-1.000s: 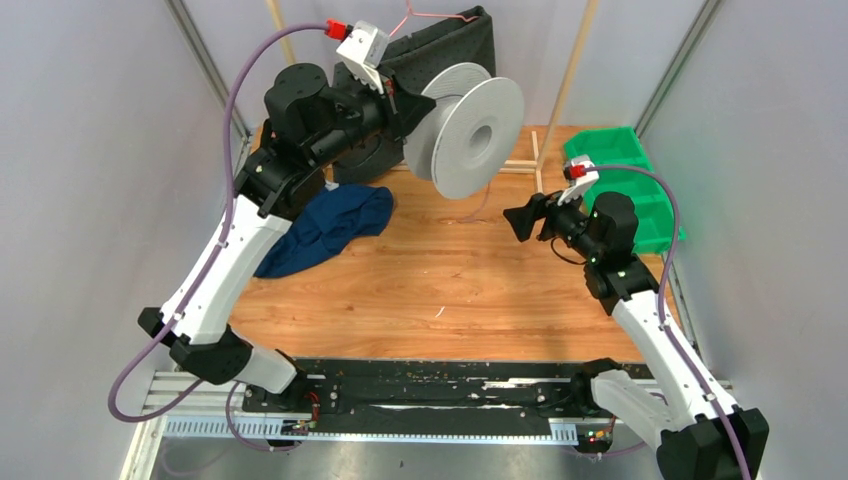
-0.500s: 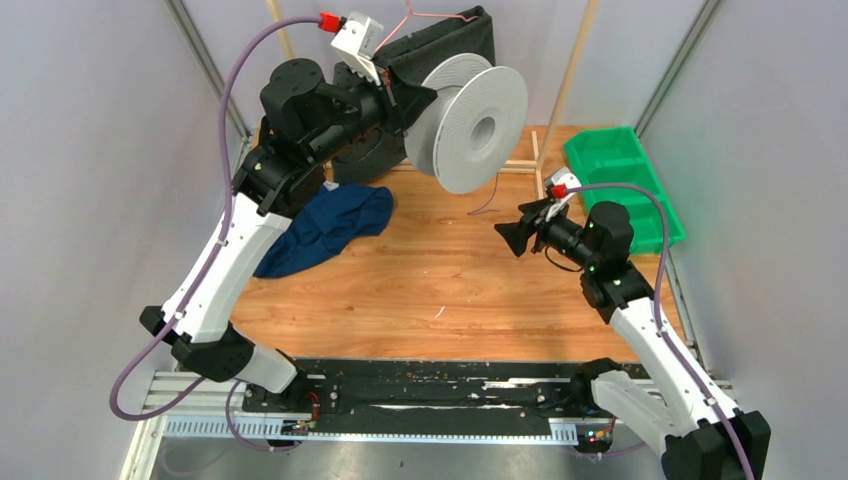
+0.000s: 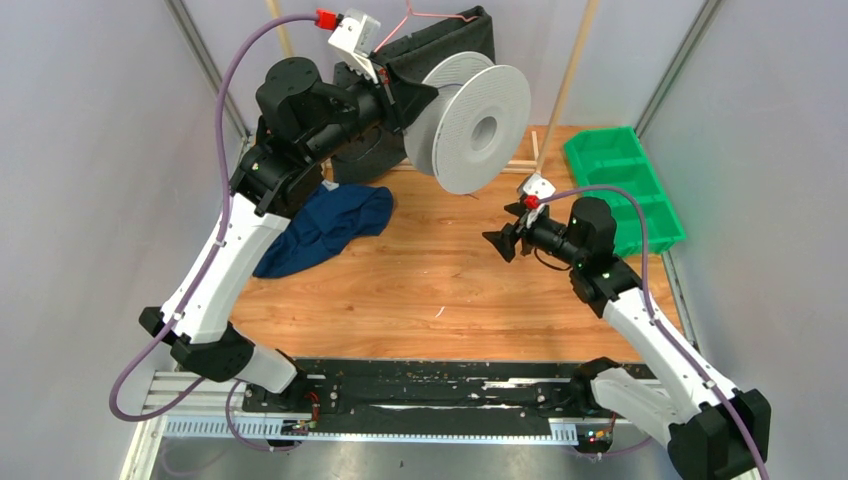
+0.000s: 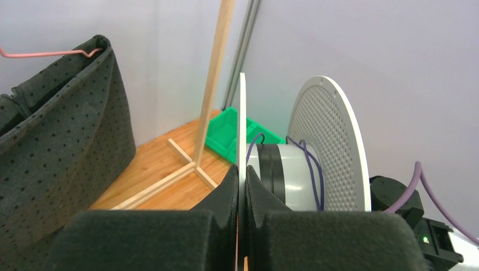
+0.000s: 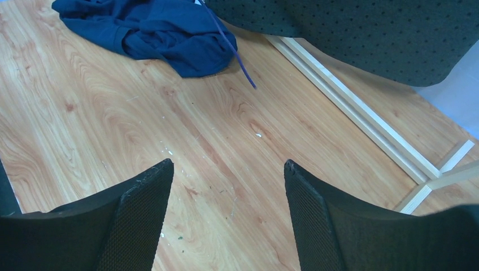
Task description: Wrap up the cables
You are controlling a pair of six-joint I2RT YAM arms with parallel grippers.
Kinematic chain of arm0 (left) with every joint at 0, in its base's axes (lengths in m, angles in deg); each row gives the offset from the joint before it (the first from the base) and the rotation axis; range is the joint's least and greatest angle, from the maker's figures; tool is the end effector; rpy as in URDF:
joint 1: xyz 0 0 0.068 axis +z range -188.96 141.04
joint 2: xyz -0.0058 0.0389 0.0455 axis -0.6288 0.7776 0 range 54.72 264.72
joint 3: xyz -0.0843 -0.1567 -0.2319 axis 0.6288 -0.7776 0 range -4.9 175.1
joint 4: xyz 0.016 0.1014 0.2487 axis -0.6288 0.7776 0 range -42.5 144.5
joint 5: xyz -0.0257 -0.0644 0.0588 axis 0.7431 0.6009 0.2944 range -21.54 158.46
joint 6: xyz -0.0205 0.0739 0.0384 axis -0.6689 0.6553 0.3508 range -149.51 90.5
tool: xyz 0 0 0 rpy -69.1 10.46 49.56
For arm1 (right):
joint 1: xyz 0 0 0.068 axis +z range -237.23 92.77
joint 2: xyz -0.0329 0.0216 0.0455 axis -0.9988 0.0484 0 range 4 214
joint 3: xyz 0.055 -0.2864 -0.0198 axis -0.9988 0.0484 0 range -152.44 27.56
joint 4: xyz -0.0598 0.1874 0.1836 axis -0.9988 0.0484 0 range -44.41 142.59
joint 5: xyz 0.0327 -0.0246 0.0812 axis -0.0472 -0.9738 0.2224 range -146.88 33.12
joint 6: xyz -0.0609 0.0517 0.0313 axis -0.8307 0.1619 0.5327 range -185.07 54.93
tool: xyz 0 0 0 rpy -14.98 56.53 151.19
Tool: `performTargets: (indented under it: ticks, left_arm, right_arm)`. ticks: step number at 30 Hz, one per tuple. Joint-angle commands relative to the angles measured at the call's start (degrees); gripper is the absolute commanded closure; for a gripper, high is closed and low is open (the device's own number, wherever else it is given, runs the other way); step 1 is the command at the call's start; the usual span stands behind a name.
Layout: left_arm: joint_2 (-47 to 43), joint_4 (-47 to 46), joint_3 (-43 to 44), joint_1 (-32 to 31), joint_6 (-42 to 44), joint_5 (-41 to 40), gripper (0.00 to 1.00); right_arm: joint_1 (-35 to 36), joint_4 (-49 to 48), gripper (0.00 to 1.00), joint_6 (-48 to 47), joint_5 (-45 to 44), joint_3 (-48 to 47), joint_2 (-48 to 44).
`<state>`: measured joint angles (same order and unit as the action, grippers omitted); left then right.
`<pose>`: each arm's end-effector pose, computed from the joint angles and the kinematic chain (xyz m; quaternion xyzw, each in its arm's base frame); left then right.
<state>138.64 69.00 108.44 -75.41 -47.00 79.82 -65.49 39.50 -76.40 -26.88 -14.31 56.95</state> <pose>0.2546 -0.2066 0.5930 0.1812 0.6321 -0.3983 0.6395 0.2162 0.1269 0.3383 -0.3703 0.6328 0.2492 0.6327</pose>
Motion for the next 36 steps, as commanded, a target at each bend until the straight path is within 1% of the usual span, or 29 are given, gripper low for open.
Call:
performTargets:
  ticks: [1, 10, 20, 29, 36]
  left_arm:
    - [-0.5, -4.6, 2.2, 0.2, -0.8, 0.4, 1.0]
    - [0.0, -5.5, 2.2, 0.2, -1.7, 1.7, 1.0]
    - [-0.1, -5.4, 1.9, 0.2, -1.8, 2.2, 1.0]
    - [-0.3, -5.2, 2.0, 0.2, -2.3, 2.9, 1.0]
    - [-0.7, -5.5, 1.8, 0.2, -2.7, 3.5, 1.0]
  right_arm:
    - [1.1, -1.7, 0.24, -2.1, -0.4, -2.2, 0.5]
    - [1.7, -3.3, 0.17, -2.1, -1.2, -2.3, 1.1]
    - [3.5, -6.4, 0.16, -2.3, -2.1, -2.9, 3.5]
    - [3.7, -7.6, 0.16, -3.3, -2.2, -3.8, 4.9]
    - [4.9, -10.1, 0.16, -3.4, -1.6, -5.2, 8.1]
